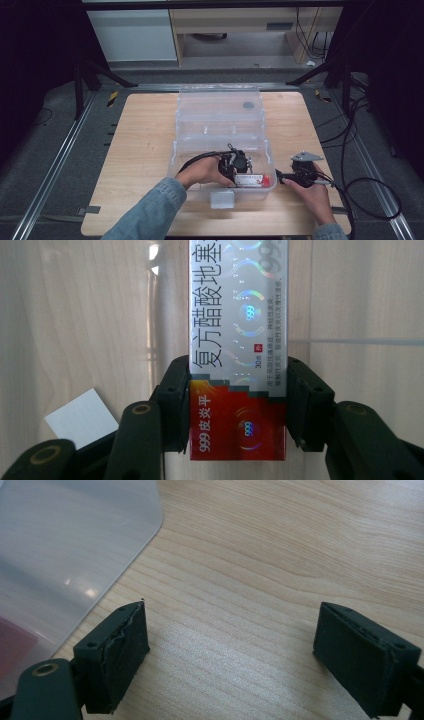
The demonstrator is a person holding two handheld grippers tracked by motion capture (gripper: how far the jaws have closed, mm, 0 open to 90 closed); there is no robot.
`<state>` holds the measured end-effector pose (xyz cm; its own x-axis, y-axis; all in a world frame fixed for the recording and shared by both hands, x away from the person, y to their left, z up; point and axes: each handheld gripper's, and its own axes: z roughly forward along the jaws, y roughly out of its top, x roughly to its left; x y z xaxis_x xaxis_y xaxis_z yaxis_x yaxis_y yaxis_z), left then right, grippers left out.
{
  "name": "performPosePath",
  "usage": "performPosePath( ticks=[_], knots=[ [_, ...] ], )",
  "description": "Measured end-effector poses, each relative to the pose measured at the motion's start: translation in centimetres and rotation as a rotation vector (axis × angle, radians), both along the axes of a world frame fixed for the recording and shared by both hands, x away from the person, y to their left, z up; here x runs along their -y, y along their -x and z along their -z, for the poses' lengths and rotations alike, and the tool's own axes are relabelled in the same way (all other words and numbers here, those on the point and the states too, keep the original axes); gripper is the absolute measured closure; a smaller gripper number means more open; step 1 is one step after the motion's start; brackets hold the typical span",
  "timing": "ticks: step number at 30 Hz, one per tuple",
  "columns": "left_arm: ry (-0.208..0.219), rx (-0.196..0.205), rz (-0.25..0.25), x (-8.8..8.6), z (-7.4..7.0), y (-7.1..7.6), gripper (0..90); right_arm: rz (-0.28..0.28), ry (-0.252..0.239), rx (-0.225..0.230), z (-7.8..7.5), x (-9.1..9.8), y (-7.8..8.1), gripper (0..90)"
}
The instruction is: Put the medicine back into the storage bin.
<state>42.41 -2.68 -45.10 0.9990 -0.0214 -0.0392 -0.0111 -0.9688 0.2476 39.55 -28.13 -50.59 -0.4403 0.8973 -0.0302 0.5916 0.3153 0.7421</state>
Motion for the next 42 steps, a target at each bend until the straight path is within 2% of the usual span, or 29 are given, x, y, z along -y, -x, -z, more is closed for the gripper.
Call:
performPosePath(
  ticks=[18, 24, 30, 35, 42],
  knots=[
    [-0.018, 0.007, 0.006, 0.2, 0.7, 0.0, 50.7, 0.000, 0.000, 0.000, 0.0, 0.0, 0.0, 14.5],
    [-0.008, -0.003, 0.006, 0.2, 0.9, 0.0, 50.6, 0.000, 0.000, 0.000, 0.0, 0.0, 0.0, 14.5],
    [-0.015, 0.003, 0.007, 0.2, 0.8, 0.1, 50.2, 0.000, 0.000, 0.000, 0.0, 0.0, 0.0, 14.5],
    [-0.013, 0.029, 0.001, 0.1, 0.5, 0.2, 48.1, -0.001, 0.001, 0.000, 0.0, 0.0, 0.0, 14.5],
    [0.039, 0.091, -0.021, -0.8, -1.6, 0.4, 45.0, -0.001, 0.000, 0.000, 0.0, 0.0, 0.0, 14.4]
  ],
)
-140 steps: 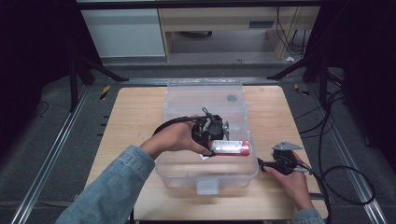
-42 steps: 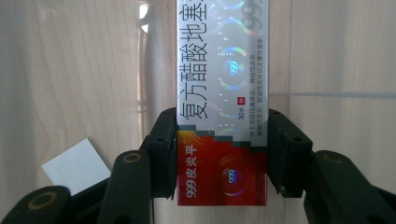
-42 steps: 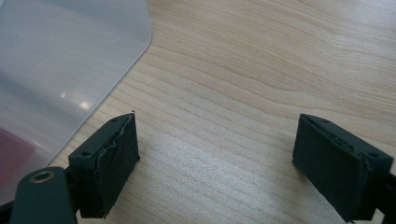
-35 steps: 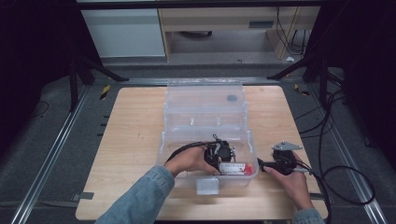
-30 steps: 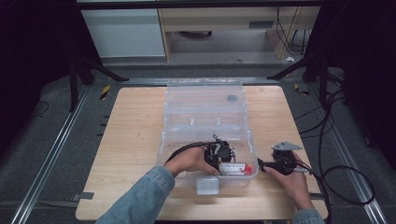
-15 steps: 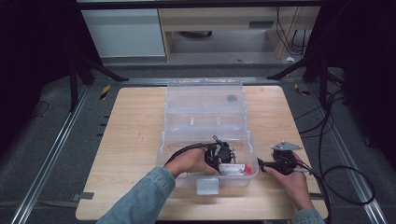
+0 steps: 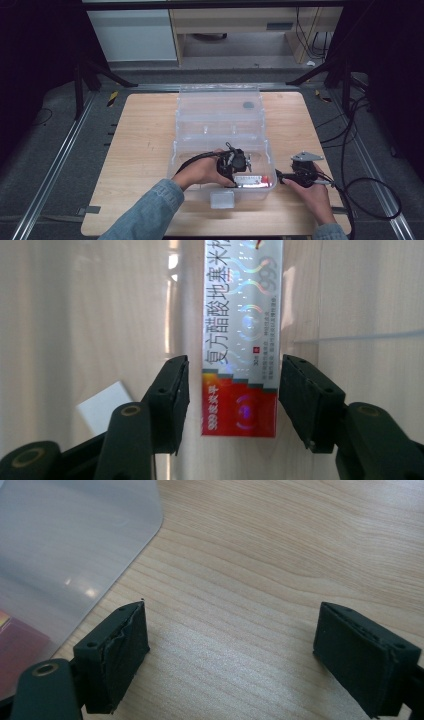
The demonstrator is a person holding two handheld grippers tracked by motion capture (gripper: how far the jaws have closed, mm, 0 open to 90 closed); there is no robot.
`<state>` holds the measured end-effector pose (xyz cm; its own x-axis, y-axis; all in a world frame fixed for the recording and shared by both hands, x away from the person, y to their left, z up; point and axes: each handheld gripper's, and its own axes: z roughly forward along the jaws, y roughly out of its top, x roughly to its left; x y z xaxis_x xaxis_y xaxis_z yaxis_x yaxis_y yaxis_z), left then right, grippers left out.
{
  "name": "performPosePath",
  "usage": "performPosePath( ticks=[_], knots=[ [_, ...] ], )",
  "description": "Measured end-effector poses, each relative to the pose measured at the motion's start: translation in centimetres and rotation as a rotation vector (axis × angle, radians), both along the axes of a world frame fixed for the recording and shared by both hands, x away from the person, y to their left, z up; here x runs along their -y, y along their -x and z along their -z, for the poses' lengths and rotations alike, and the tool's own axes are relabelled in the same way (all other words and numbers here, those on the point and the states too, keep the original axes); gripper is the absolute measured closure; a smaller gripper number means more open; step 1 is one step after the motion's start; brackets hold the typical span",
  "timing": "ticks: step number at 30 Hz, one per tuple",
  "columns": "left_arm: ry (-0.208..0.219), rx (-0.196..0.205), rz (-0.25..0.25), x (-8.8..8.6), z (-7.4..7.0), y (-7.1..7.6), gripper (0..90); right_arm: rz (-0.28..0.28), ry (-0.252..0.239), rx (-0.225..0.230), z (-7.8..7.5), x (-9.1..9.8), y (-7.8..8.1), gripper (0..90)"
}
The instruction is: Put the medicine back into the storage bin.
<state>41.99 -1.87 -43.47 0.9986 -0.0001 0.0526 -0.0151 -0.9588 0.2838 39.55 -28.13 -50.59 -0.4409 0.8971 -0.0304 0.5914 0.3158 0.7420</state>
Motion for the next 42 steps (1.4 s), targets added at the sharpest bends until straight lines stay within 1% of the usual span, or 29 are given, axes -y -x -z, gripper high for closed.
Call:
performPosePath(
  ticks=[1, 2, 3, 4, 6, 8, 10, 13, 14, 19, 21, 25, 26, 29, 31, 35, 39, 42],
  knots=[
    [0.011, 0.002, -0.009, -0.1, -0.2, 0.0, 44.9, 0.000, 0.000, 0.000, 0.0, 0.0, 0.0, 14.5],
    [0.019, 0.017, -0.009, -0.3, -0.6, -0.1, 44.9, 0.000, 0.000, 0.000, 0.0, 0.0, 0.0, 14.5],
    [0.032, 0.016, -0.020, -0.5, -0.9, 0.0, 44.9, 0.000, 0.000, 0.000, 0.0, 0.0, 0.0, 14.5],
    [0.045, 0.022, -0.018, -0.7, -1.2, 0.0, 44.9, 0.000, 0.000, 0.000, 0.0, 0.0, 0.0, 14.5],
    [0.069, 0.019, -0.019, -0.9, -1.8, 0.1, 45.1, 0.000, 0.000, 0.000, 0.0, 0.0, 0.0, 14.4],
    [0.087, 0.034, -0.021, -1.1, -2.4, 0.3, 45.0, 0.000, 0.000, 0.000, 0.0, 0.0, 0.0, 14.5],
    [0.107, 0.041, -0.027, -1.3, -3.0, 0.3, 45.0, 0.000, 0.000, 0.000, 0.0, 0.0, 0.0, 14.5],
    [0.134, 0.050, -0.044, -1.6, -3.7, 0.4, 44.5, 0.000, 0.000, 0.000, 0.0, 0.0, 0.0, 14.4],
    [0.151, 0.050, -0.054, -1.7, -4.0, 0.4, 44.5, 0.000, 0.000, 0.000, 0.0, 0.0, 0.0, 14.4],
    [0.192, 0.070, -0.076, -2.4, -5.3, 0.9, 41.9, 0.000, 0.000, 0.000, 0.0, 0.0, 0.0, 14.5],
    [0.205, 0.079, -0.084, -2.7, -5.7, 1.1, 41.3, 0.000, 0.000, 0.000, 0.0, 0.0, 0.0, 14.5],
    [0.229, 0.104, -0.119, -3.5, -6.5, 1.5, 38.9, 0.000, 0.000, 0.000, 0.0, 0.0, 0.0, 14.5],
    [0.237, 0.114, -0.134, -3.7, -6.8, 1.6, 38.2, 0.000, 0.000, 0.000, 0.0, 0.0, 0.0, 14.4],
    [0.249, 0.128, -0.168, -4.5, -7.3, 1.6, 35.7, 0.000, 0.000, 0.000, 0.0, 0.0, 0.0, 14.5],
    [0.249, 0.121, -0.194, -5.0, -7.5, 1.5, 33.9, 0.000, 0.000, 0.000, 0.0, 0.0, 0.0, 14.5],
    [0.260, 0.141, -0.242, -6.2, -7.8, 1.5, 29.4, 0.000, 0.000, -0.001, 0.0, 0.0, 0.0, 14.5],
    [0.278, 0.155, -0.262, -7.6, -8.3, 1.8, 25.8, 0.001, -0.001, -0.001, 0.0, 0.0, 0.0, 14.5],
    [0.296, 0.165, -0.291, -8.6, -8.5, 1.8, 21.9, 0.001, 0.000, 0.000, 0.0, 0.0, 0.0, 14.5]
  ],
)
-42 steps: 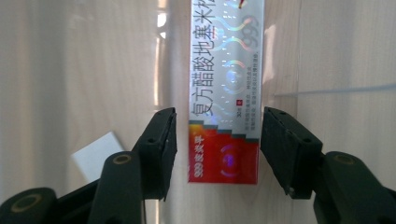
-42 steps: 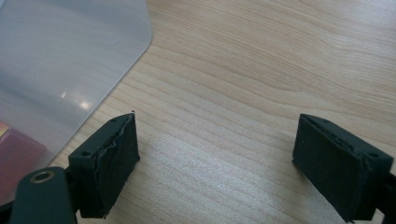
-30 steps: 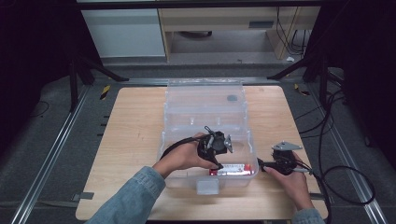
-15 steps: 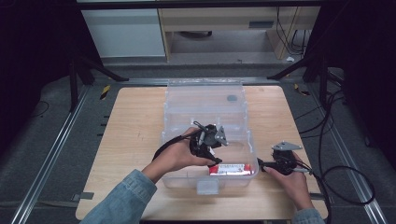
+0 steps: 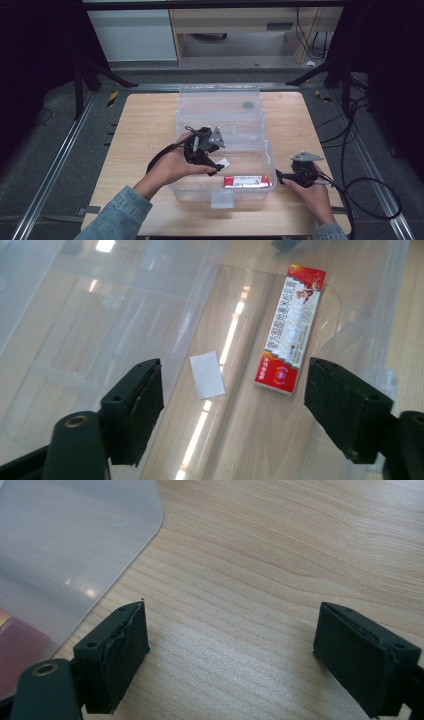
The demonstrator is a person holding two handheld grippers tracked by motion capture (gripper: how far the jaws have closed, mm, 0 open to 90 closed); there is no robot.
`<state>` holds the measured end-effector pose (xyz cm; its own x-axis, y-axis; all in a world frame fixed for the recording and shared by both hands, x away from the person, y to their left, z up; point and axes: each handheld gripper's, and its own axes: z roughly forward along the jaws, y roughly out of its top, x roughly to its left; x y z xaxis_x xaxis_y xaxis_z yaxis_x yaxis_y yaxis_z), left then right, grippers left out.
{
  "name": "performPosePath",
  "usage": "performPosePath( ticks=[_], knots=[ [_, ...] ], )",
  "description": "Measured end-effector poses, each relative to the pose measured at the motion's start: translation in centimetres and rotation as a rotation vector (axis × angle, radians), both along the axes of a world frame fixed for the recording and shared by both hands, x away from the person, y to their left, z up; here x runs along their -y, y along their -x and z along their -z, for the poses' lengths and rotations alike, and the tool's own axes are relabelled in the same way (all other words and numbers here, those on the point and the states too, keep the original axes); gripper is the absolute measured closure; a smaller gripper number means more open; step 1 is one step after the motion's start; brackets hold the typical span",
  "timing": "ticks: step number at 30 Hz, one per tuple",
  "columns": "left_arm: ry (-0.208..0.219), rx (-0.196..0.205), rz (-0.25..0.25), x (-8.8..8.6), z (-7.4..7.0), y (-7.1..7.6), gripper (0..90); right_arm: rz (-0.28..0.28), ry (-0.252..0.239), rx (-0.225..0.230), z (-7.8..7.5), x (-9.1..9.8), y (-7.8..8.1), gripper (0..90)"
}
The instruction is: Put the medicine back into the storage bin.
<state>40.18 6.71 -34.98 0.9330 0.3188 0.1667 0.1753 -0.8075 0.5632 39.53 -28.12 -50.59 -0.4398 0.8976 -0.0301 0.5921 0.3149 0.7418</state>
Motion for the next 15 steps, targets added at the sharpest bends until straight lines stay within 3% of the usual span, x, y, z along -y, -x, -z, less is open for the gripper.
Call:
performPosePath(
  ticks=[7, 15],
  knots=[
    [0.041, 0.000, -0.070, -2.3, -0.3, 0.2, 18.8, 0.003, 0.001, -0.001, 0.0, 0.0, 0.1, 14.5],
    [0.051, -0.003, -0.126, -4.9, 0.1, 0.5, 18.3, 0.004, -0.001, -0.002, 0.0, 0.0, 0.1, 14.5]
  ],
)
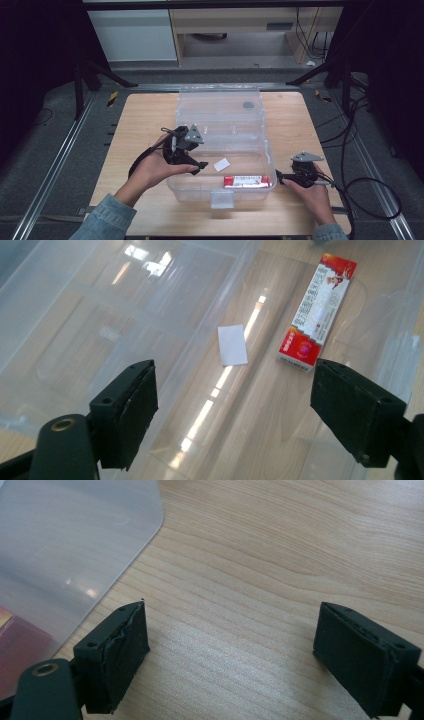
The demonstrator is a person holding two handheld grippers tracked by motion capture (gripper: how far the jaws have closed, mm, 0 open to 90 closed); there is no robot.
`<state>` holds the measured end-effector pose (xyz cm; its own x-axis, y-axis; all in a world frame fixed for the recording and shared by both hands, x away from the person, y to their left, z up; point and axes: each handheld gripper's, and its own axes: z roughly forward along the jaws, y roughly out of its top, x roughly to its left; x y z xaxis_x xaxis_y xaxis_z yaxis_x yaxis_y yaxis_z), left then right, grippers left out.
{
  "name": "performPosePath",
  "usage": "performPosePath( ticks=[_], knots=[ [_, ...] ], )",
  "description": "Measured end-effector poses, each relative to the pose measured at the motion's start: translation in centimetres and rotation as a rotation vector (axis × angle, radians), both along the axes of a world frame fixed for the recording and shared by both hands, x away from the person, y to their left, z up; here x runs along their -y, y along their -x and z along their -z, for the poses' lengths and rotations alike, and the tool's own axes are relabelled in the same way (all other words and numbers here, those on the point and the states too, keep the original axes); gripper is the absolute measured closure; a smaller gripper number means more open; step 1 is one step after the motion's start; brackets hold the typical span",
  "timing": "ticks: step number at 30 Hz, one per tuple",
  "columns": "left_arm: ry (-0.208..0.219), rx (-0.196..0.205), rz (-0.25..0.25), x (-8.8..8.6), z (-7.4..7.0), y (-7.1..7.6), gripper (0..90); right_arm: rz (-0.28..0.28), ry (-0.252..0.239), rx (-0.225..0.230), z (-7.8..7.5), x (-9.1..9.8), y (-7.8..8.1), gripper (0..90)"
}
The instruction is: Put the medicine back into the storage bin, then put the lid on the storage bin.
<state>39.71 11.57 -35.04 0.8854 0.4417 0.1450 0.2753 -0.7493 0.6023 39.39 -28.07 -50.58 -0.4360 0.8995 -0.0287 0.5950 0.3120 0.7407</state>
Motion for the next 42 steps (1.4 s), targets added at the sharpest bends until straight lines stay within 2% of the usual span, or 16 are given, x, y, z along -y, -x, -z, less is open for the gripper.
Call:
performPosePath(
  ticks=[2, 5, 6, 10, 12, 17, 19, 22, 23, 26, 27, 28, 29, 35, 42],
  knots=[
    [-0.001, 0.000, -0.004, -0.6, 0.3, 0.3, 18.3, 0.001, -0.001, 0.001, 0.0, 0.0, 0.0, 15.2],
    [0.001, 0.006, -0.015, -1.3, 0.7, 0.8, 19.9, 0.008, -0.015, -0.002, -0.2, 0.2, 0.2, 21.8],
    [0.016, 0.001, -0.027, -1.6, 0.9, 1.2, 19.8, 0.003, -0.018, 0.004, -0.4, 0.3, 0.2, 22.8],
    [0.024, 0.007, -0.030, -2.5, 1.1, 1.9, 20.2, -0.009, -0.055, 0.057, -2.9, 1.1, 0.6, 30.3],
    [0.036, 0.009, -0.038, -2.8, 1.2, 2.4, 20.0, -0.017, -0.046, 0.071, -4.5, 1.4, 0.7, 34.6],
    [0.035, 0.010, -0.049, -3.6, 1.3, 3.2, 20.8, -0.094, -0.027, 0.086, -8.8, 1.2, 0.1, 47.3],
    [0.042, 0.018, -0.054, -4.1, 1.4, 3.6, 23.9, -0.146, -0.014, 0.104, -11.1, 0.4, -0.4, 53.2],
    [0.065, 0.023, -0.058, -4.6, 1.2, 3.9, 29.5, -0.209, -0.008, 0.116, -13.5, -0.8, -1.1, 60.8],
    [0.086, 0.015, -0.053, -4.9, 1.2, 4.1, 30.4, -0.236, -0.001, 0.118, -14.2, -1.3, -1.4, 62.8],
    [0.088, 0.012, -0.052, -5.0, 1.7, 4.6, 32.4, -0.296, 0.046, 0.136, -16.0, -2.8, -2.1, 68.6],
    [0.088, 0.012, -0.052, -5.0, 1.7, 4.6, 33.3, -0.296, 0.046, 0.136, -16.0, -2.8, -2.1, 68.6],
    [0.086, 0.004, -0.034, -5.0, 2.0, 4.9, 33.5, -0.336, 0.065, 0.139, -17.1, -4.0, -2.6, 70.4],
    [0.085, 0.005, -0.029, -4.9, 2.1, 5.1, 34.1, -0.358, 0.076, 0.139, -17.5, -4.6, -2.9, 70.5],
    [0.084, -0.009, 0.009, -4.5, 2.6, 5.6, 35.2, -0.433, 0.093, 0.128, -19.0, -8.2, -4.9, 68.0],
    [0.085, -0.021, 0.036, -4.4, 3.2, 6.0, 34.2, -0.461, 0.098, 0.108, -18.9, -10.8, -7.0, 64.5]
  ],
)
